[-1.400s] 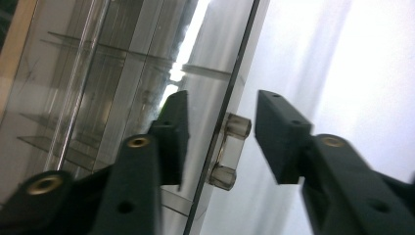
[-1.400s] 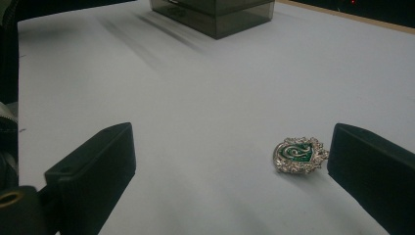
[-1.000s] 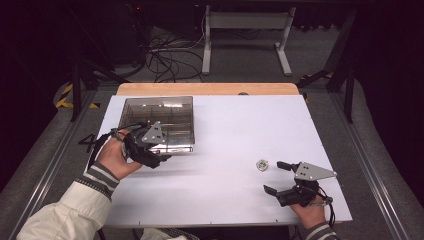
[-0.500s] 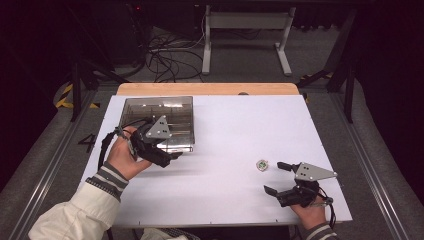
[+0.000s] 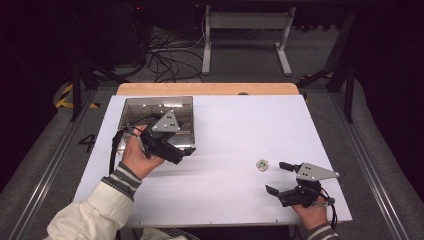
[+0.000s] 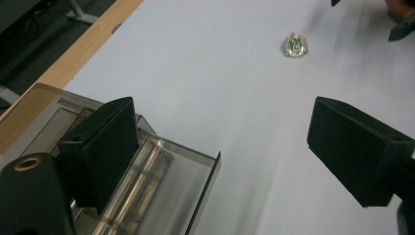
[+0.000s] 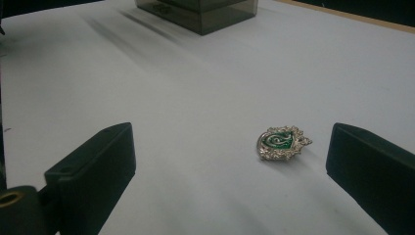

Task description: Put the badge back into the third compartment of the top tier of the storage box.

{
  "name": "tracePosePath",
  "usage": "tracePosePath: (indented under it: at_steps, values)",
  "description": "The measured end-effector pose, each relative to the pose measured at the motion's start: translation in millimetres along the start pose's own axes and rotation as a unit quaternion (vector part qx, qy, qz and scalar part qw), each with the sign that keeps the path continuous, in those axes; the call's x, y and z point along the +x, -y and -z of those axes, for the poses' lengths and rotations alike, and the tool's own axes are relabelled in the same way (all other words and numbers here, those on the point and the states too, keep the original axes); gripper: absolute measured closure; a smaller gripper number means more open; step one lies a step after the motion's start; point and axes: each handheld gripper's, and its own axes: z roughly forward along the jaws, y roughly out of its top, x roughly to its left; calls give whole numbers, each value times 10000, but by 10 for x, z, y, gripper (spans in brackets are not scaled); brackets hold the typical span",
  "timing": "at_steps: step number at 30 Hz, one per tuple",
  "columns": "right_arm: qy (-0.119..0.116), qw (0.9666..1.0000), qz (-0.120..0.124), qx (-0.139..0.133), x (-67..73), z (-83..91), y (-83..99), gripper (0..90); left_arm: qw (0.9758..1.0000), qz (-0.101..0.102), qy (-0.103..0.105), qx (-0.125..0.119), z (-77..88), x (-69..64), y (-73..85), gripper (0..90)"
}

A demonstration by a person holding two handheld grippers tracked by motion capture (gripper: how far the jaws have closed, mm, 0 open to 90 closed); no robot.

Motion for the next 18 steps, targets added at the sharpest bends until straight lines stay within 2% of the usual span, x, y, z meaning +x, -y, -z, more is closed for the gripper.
tracePosePath:
  at_steps: [12,18]
  values:
    - [164,9997,-53,152,-33,17,17,51,9989,369,106,-260,-161,-34,-123,114]
    - [160,9996,-76,197,-37,-1,23,51,9982,416,122,-412,-245,-85,-200,107]
